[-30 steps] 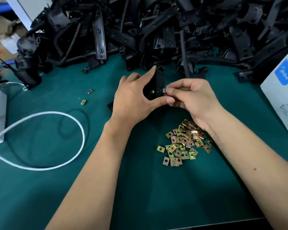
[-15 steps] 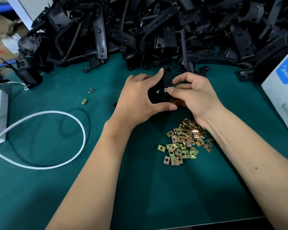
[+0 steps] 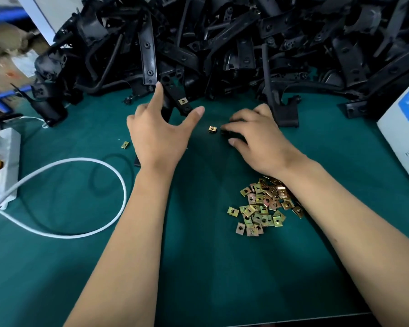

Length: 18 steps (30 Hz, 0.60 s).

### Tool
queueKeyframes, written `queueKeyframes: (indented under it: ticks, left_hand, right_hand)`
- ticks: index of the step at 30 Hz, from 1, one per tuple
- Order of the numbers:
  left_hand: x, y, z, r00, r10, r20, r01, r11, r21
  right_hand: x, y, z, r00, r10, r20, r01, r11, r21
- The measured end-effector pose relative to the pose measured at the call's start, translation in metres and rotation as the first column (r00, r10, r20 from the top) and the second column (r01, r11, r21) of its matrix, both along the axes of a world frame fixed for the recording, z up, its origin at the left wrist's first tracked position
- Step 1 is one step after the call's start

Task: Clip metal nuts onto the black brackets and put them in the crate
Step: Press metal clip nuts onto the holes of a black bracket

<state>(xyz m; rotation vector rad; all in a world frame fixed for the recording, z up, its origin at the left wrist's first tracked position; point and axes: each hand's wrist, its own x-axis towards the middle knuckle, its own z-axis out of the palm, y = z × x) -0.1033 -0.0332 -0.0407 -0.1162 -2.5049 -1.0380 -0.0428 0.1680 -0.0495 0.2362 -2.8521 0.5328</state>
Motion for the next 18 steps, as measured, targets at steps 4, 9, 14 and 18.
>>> queueKeyframes:
  ticks: [4,9,14,18]
  left_hand:
    - [0.005,0.003,0.000,0.995,-0.096,0.024,0.096,0.995,-0.003]
    - [0.012,0.010,0.001,0.911,-0.407,0.074,0.411,0.910,-0.060]
    - [0.015,0.016,-0.001,0.853,-0.511,0.109,0.519,0.853,-0.060]
    - [0.014,0.017,-0.002,0.857,-0.505,0.104,0.509,0.860,-0.023]
  right_hand:
    - [0.007,0.001,0.003,0.997,0.039,-0.063,-0.044,0.996,-0.075]
    - [0.013,0.004,0.004,0.993,-0.088,-0.083,0.055,0.938,-0.342]
    - [0.016,0.022,0.008,0.985,-0.173,-0.003,0.124,0.715,-0.688]
    - [0.018,0.024,0.009,0.992,-0.119,0.042,0.121,0.809,-0.575]
